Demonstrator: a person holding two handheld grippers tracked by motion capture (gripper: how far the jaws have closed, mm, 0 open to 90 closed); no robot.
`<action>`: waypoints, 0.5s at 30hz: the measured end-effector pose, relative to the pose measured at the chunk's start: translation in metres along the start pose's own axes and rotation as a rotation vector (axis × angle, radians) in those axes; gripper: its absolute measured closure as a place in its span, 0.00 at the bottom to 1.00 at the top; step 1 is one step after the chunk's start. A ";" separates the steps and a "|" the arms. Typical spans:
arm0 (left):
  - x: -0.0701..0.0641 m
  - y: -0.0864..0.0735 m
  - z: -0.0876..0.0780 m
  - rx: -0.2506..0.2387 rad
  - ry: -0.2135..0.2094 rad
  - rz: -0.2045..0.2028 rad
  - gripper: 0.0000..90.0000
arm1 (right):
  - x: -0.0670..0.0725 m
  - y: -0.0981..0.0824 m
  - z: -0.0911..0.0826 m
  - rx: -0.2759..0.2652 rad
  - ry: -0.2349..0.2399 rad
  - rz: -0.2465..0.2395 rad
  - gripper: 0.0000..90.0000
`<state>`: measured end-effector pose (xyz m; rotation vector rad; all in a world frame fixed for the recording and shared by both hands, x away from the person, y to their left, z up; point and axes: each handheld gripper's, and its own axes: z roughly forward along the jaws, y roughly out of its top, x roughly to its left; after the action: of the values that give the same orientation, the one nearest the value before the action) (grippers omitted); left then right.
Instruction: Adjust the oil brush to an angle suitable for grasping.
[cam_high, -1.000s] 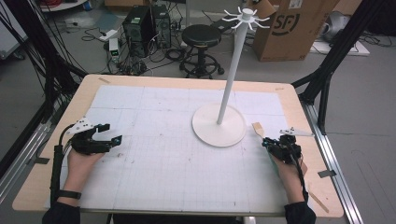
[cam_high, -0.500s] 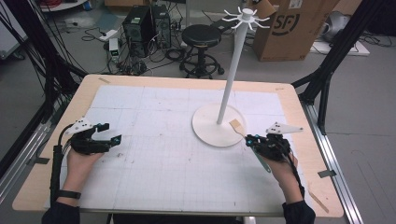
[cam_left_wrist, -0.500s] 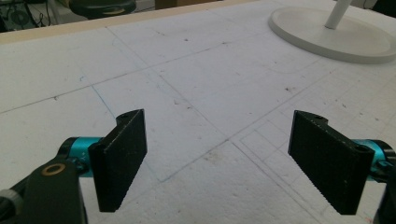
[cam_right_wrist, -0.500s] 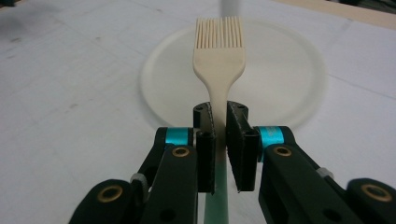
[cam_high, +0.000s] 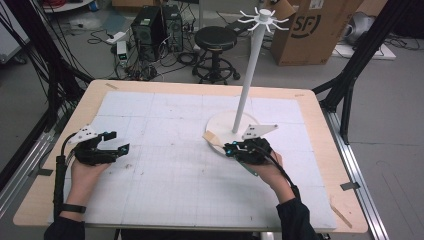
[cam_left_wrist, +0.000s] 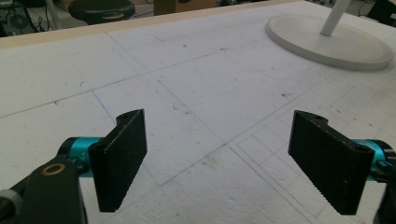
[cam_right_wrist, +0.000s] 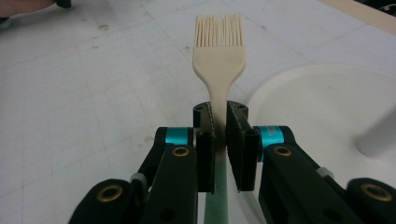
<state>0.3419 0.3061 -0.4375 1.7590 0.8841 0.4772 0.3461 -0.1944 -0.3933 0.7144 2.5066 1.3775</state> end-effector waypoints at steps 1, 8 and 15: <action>0.000 0.000 0.000 0.000 -0.001 -0.001 0.22 | 0.001 0.003 0.006 0.005 0.011 -0.009 0.92; 0.000 0.001 -0.002 -0.008 -0.004 -0.007 0.22 | 0.013 0.020 0.043 0.032 0.096 -0.058 0.92; 0.000 0.001 -0.003 -0.015 -0.008 -0.007 0.22 | 0.022 0.031 0.074 0.059 0.156 -0.093 0.92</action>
<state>0.3406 0.3080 -0.4353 1.7424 0.8789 0.4702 0.3653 -0.1144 -0.4064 0.5109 2.6729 1.3821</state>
